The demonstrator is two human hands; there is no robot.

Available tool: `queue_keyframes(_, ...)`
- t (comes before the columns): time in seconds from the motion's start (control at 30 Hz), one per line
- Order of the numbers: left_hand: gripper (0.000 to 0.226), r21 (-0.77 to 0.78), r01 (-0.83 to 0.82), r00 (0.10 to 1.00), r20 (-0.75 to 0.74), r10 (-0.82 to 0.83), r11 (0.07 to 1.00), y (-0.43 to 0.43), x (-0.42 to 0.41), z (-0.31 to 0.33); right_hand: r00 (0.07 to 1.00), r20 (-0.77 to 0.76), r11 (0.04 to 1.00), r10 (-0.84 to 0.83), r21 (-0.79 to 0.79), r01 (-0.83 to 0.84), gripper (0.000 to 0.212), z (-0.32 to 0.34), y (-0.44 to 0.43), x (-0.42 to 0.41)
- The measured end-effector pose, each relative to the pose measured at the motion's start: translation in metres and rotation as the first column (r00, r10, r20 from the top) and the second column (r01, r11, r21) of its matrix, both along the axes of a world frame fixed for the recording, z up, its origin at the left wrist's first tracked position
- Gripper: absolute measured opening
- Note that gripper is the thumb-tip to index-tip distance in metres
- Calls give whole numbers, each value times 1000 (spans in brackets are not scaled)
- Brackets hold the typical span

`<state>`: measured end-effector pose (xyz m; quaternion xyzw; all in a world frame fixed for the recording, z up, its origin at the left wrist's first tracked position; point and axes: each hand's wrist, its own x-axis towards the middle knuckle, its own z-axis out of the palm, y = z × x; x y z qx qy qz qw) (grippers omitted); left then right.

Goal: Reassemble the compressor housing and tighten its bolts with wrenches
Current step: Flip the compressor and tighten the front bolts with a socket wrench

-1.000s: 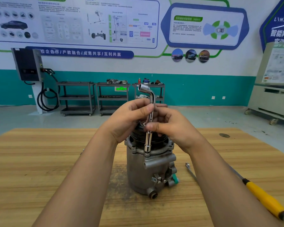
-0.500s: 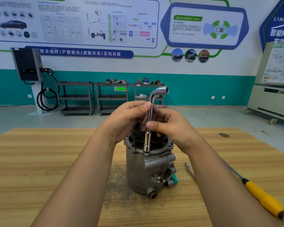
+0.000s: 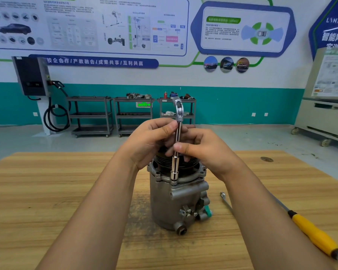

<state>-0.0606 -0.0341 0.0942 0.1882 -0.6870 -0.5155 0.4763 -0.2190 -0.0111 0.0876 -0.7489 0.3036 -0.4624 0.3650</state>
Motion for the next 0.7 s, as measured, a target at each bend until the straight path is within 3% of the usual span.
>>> queue_keyframes(0.2, 24, 22, 2, 999, -47, -1, 1000, -2, -3, 1, 995, 36, 995, -92, -24, 93, 15, -5, -3, 5)
queue_keyframes(0.53, 16, 14, -29, 1000, -4, 29, 999, 1, -1, 2, 1000, 11, 1000, -24, -6, 24, 18, 0, 2, 0)
queue_keyframes(0.7, 22, 10, -48, 999, -17, 49, 999, -3, -4, 1, 991, 56, 991, -122, -45, 124, 14, -6, -1, 7)
